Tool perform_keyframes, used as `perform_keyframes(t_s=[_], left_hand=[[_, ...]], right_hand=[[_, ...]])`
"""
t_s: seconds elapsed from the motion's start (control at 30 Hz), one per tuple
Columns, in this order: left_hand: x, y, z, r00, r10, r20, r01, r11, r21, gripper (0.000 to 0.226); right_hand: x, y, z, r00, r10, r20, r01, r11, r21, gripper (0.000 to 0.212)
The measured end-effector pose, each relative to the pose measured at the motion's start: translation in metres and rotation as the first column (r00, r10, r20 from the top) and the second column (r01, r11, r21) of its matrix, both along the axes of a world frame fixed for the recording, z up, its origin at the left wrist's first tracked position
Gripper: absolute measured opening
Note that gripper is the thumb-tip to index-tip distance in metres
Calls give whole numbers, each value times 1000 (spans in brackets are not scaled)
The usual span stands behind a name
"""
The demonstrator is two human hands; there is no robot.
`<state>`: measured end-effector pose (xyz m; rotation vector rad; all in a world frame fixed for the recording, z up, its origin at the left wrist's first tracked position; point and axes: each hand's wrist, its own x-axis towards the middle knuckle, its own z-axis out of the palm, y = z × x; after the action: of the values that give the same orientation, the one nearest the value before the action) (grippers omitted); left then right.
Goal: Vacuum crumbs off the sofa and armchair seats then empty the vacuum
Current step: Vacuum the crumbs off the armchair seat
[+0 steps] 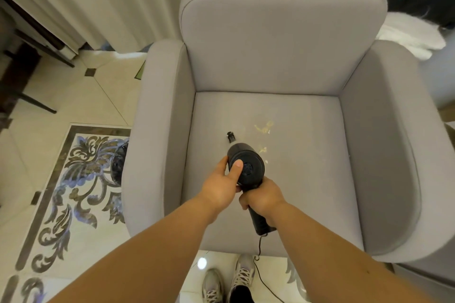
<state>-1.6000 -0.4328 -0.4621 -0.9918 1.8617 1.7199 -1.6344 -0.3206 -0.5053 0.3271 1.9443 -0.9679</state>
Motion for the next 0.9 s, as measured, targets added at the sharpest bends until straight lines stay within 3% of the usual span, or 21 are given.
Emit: perform_keyframes(t_s=[0.6,0.9], left_hand=[[76,40,-3,989,-150,16,149,987,56,59],[125,57,0,980,-199,8,198,978,57,62]], right_hand=[[89,49,3,993,-111,33,111,994,1,44],[144,70,8,983,-176,51,176,984,-1,33]])
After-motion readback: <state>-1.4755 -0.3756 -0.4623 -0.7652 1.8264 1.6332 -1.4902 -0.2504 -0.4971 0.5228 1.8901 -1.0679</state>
